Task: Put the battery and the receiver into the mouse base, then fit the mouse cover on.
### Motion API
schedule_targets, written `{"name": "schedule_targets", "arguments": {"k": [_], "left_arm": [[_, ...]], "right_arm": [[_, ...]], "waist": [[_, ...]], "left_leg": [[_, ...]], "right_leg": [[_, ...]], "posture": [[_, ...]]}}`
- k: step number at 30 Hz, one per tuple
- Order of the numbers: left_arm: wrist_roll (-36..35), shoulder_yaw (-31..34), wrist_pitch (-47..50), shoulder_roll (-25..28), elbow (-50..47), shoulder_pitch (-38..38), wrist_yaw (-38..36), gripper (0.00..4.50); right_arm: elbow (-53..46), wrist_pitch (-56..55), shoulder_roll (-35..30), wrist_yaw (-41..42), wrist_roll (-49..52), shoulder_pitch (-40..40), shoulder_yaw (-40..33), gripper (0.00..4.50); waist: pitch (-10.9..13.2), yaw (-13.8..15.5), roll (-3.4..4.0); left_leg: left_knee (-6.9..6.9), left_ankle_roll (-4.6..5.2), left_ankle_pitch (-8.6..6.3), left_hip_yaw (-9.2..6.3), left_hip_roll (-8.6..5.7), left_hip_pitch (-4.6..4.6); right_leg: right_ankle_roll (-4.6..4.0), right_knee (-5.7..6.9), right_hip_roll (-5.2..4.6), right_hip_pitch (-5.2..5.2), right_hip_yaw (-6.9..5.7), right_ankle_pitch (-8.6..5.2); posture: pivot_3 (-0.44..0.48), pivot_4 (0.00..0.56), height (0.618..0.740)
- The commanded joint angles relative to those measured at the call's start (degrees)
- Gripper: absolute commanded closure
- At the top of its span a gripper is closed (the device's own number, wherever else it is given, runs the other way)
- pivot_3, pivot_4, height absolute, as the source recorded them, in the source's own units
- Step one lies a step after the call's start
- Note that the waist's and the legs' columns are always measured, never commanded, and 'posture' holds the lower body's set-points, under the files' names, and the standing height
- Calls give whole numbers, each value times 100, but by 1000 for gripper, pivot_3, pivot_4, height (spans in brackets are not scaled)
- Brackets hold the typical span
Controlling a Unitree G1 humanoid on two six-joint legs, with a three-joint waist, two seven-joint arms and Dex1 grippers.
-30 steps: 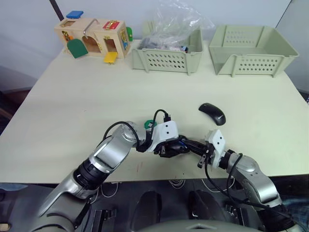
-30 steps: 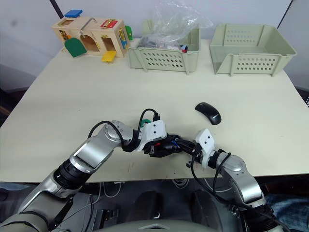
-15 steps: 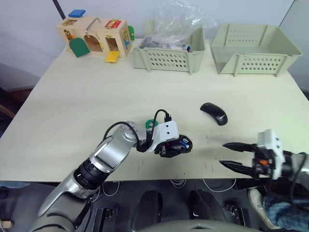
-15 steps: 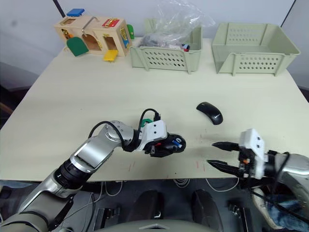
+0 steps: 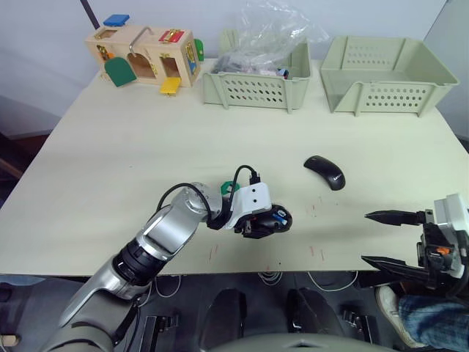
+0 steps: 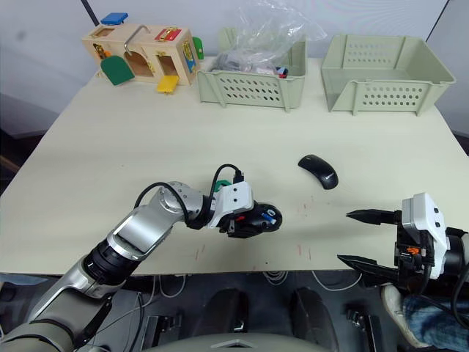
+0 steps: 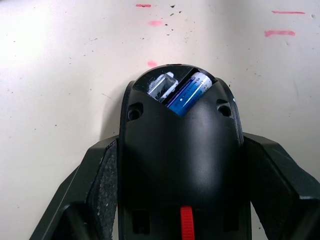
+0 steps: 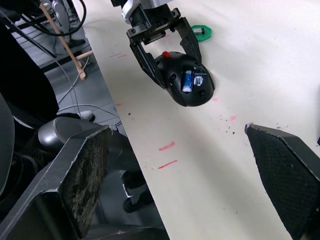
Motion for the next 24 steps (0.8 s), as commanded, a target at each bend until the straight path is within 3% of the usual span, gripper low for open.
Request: {"name": "schedule_targets", "arguments": {"k": [1,3,5,7,11,16,24], "left_arm": [[49,-37,-14,10,98,51,-16,1503],[-22,25,90,0,92,63,-18,1503],[-123,124,122,-54,71,64,-7,453],[-195,197,153,-106,46,68,13,19],[-384,450,144,-70,-136,148,32,19],[-1049,1249,212,457,-682,538,-322,19],[-2682,3556,632,861,-1390,1784,-361,19]], "right_arm": [[-85,30,-38,-20,149,-140,-102,30],[-64,42,-36,-24,140,-184,-77,30],[-32,56,-27,-29,130,-210,-69,0],[3,95,-6,-64,154,-226,-87,0],[53,127,10,-53,189,-249,-115,0],[85,150,38,-75,292,-372,-84,0],[61,123,222,-240,428,-599,37,0]], "waist": [[0,0,0],[0,1,0],[1,0,0],[2,3,-1],[4,1,-4],[18,-10,-4],[33,-12,-11]], "left_leg": [[0,0,0,0,0,0],[0,0,0,0,0,0],[0,0,0,0,0,0],[0,0,0,1,0,-2],[1,0,0,0,0,-4],[0,0,0,-1,5,-3],[0,0,0,2,6,-5]], "right_leg": [[0,0,0,0,0,0],[0,0,0,0,0,0],[0,0,0,0,0,0],[0,0,0,-1,0,0],[-1,-1,-1,-1,0,1],[-2,1,1,-4,-1,1],[0,-2,-7,-4,-2,0]], "posture": [[0,150,740],[0,150,740],[0,150,740],[0,150,740],[0,150,740],[0,150,740],[0,150,740]]}}
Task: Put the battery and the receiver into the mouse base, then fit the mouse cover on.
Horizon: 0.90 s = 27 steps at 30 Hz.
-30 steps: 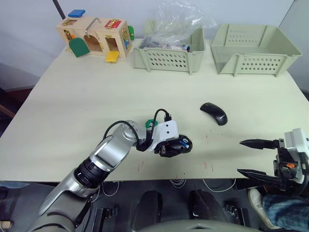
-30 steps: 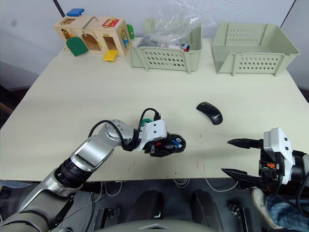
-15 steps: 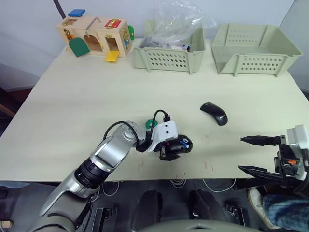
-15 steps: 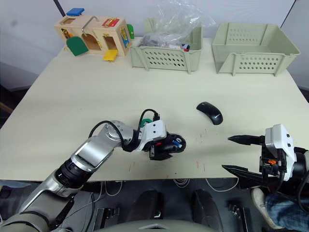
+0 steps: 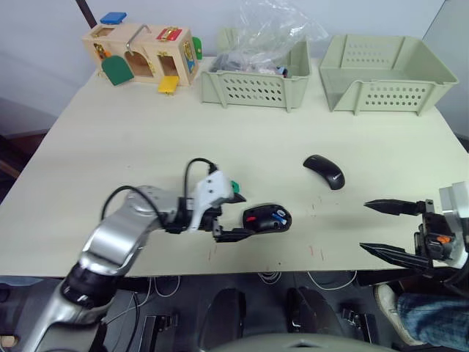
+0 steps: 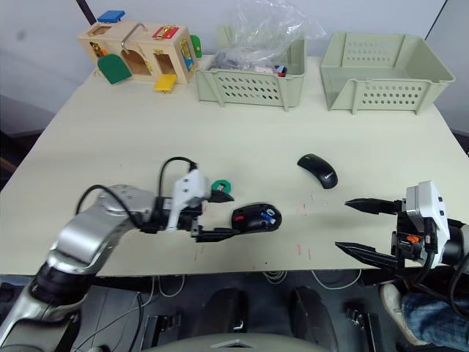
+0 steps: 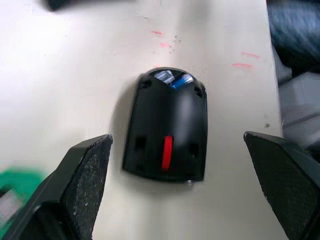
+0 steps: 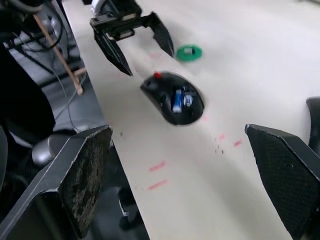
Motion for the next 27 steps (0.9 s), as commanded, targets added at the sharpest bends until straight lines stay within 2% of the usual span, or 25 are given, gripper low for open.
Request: {"name": "schedule_targets", "arguments": {"k": [1,5,8,12,14,20,22,24,27], "left_arm": [[-787,1014,258,62,-406,361,91,19],[-936,1859,121,283,-375,1007,145,19],[-1129,2414,159,449,-76,1216,118,19],[-1178,2640,-64,751,361,1371,-198,19],[-922,2465,-220,778,597,1282,0,19],[-836,2152,-277,611,471,1251,398,19],[-786,2009,-228,514,503,1136,648,541],[-616,1707,-123,185,379,875,1275,1133],[-271,1297,-143,-125,227,646,1881,1133]], "right_arm": [[-86,-27,75,-114,121,-143,-11,0],[-93,-38,-4,-33,118,-190,-52,0],[-65,-42,-46,37,154,-233,-109,0],[-98,-86,31,-117,119,-317,-52,0],[-92,-139,115,-227,75,-392,24,0],[-105,-110,220,-437,48,-650,214,0],[-112,-88,237,-519,56,-754,297,0],[-143,-115,275,-575,8,-820,420,0],[-119,-117,338,-678,-32,-956,578,0]], "waist": [[0,6,0],[3,15,0],[7,3,-2],[8,16,0],[10,16,-2],[13,6,-3],[13,5,-2],[13,10,-3],[14,27,-5]], "left_leg": [[0,0,0,0,2,0],[0,-1,0,2,-3,0],[-1,-1,0,2,0,0],[-1,-1,-1,3,0,-1],[-1,-2,-1,4,-2,-1],[-2,-2,-1,7,-1,-3],[-2,-2,-1,6,-2,-4],[-3,-2,-1,6,-2,-3],[-2,-2,-1,5,-4,-2]], "right_leg": [[1,0,-1,0,-1,-1],[3,-2,-4,1,-2,-2],[-1,-1,-3,0,-3,0],[2,-1,-5,-1,-5,-2],[2,-2,-9,-1,-6,-2],[-16,-3,-10,-3,-4,9],[-17,-3,-9,-3,-4,10],[-17,-2,-9,-3,-5,10],[-16,-3,-11,1,-5,10]], "posture": [[0,150,740],[0,150,740],[0,150,740],[0,150,740],[0,150,740],[0,150,740],[0,150,740],[0,150,740],[0,150,740]]}}
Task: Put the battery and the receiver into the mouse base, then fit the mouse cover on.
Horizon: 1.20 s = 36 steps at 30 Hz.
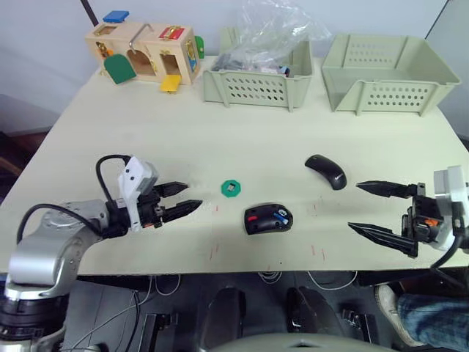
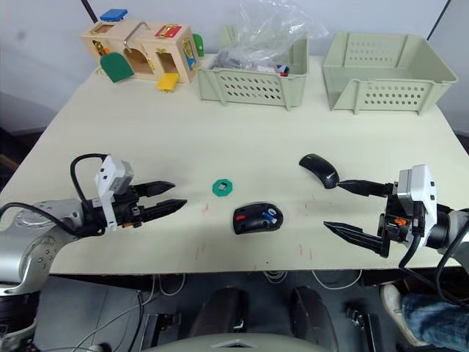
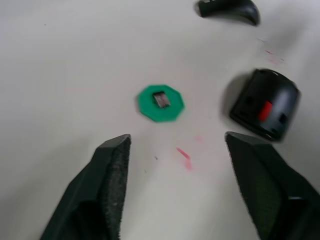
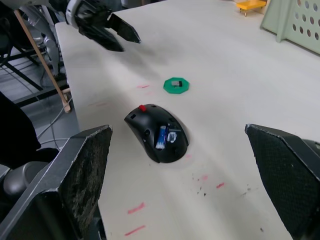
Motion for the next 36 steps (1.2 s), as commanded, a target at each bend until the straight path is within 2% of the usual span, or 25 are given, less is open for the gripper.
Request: {"name": "schedule_targets", "arguments": {"k": [1,4,8,9,11,15,21,29,32,33,36], "left_arm": [[411,-509,28,-453,-403,-368,977,1133],[321,-650,387,-932,-791,-388,1592,1133],[508,-791,597,-1048,-977,-360,1971,2606],[564,-822,613,-1037,-993,-356,2048,3125],[611,-916,705,-1177,-1060,-343,2289,3703],[648,-1030,734,-1435,-1164,-318,2588,3703],[560,-986,767,-1522,-1158,-212,2639,3703],[817,-1250,728,-1665,-1001,-343,2858,3703],[896,-1361,854,-1676,-1107,-386,2965,2966],[945,-1430,936,-1692,-1179,-439,3049,2521],[1045,-1532,1261,-1806,-1371,-575,3360,2521]], "right_arm": [[-86,-71,101,-159,-36,-242,210,0],[-6,-67,119,-178,-38,-335,264,0],[3,-42,114,-157,-17,-359,339,0],[1,-40,108,-144,-16,-358,353,0],[18,-21,119,-139,13,-390,398,0],[133,18,55,-55,41,-462,404,0],[208,41,8,2,54,-492,376,0],[189,50,-38,65,71,-476,368,0],[181,108,-55,67,135,-489,336,0],[193,138,-67,81,169,-501,322,0],[232,176,-104,133,231,-509,264,0]], "waist": [[2,5,-6],[5,-25,-9],[5,-21,-9],[5,-21,-9],[5,-21,-9],[5,-9,-10],[6,-17,-11],[6,-10,-11],[6,-15,-11],[6,-15,-11],[6,-13,-11]], "left_leg": [[0,0,0,-1,-3,-1],[0,0,0,2,-4,-1],[0,0,0,-1,-2,0],[0,0,0,-2,-2,2],[0,0,0,-2,-2,3],[1,0,0,0,-3,1],[1,0,0,-2,-3,2],[1,0,0,-1,-4,0],[1,0,0,-3,-4,1],[1,0,0,-3,-4,1],[1,0,0,-2,-4,1]], "right_leg": [[1,0,-1,1,-1,0],[0,1,0,0,4,2],[0,3,3,0,3,2],[0,5,5,0,2,2],[-1,6,6,0,2,2],[0,3,4,1,3,2],[-1,4,5,0,2,2],[-1,3,4,1,3,2],[-1,3,5,1,2,2],[-1,4,5,1,2,2],[-1,4,5,0,3,2]], "posture": [[0,150,740],[0,150,740],[0,150,740],[0,150,740],[0,150,740],[0,150,740],[0,150,740],[0,150,740],[0,150,740],[0,150,740],[0,150,740]]}}
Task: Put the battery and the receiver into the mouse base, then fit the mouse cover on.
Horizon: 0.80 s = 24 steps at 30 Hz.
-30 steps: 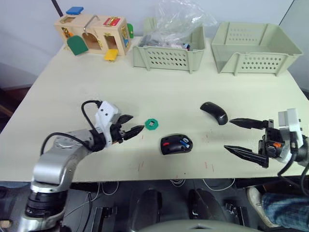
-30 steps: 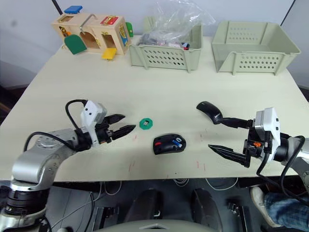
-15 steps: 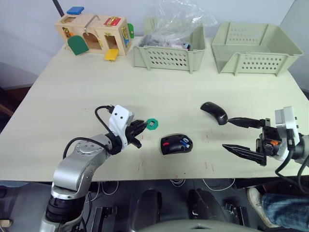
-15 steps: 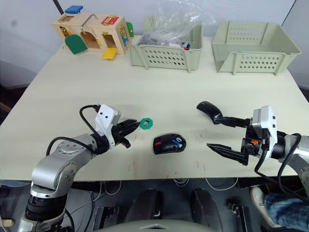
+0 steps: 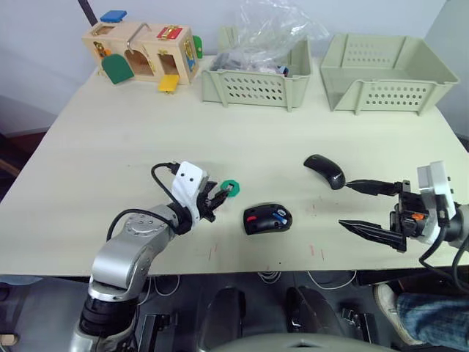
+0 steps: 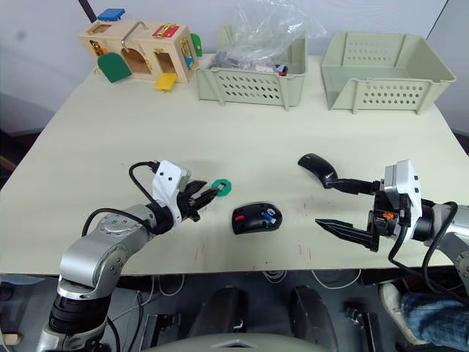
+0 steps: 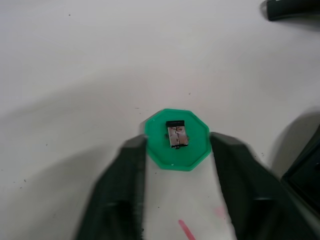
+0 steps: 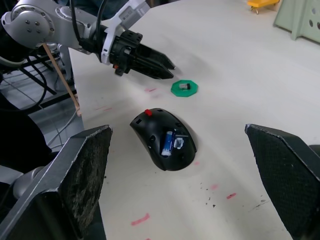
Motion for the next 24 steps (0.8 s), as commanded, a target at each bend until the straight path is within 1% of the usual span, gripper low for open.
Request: {"name": "schedule_targets", "arguments": {"k": [1,4,7,11,17,24], "left_arm": [[135,-135,398,-117,-477,-228,385,2521],[203,-244,677,-158,-589,-350,544,2521],[149,-245,1005,-364,-716,-388,724,2521],[292,-333,1230,-559,-755,-392,1000,2521],[443,-323,1331,-837,-597,-400,1291,2521],[527,-327,1353,-1069,-417,-525,1419,2521]], "right_arm": [[-38,35,-110,108,200,-52,-276,0],[0,48,-145,150,266,-62,-349,0],[9,53,-148,186,353,-46,-435,0],[66,16,-140,214,347,-82,-460,0],[119,3,-138,244,303,-131,-385,0],[87,49,-146,228,336,-133,-390,0]], "waist": [[0,7,0],[1,6,-2],[1,0,-2],[1,0,-2],[1,0,-2],[1,4,-2]], "left_leg": [[0,0,0,0,0,-1],[1,0,0,0,-1,-1],[0,0,0,-1,-1,0],[0,0,0,-3,-1,0],[0,0,0,-2,-2,0],[1,0,0,-3,-3,-1]], "right_leg": [[0,0,0,0,0,0],[1,0,-1,1,0,0],[1,0,0,1,0,0],[1,0,1,1,0,0],[1,0,1,1,0,0],[1,0,0,1,0,0]], "posture": [[0,150,740],[0,150,740],[0,150,740],[0,150,740],[0,150,740],[0,150,740]]}}
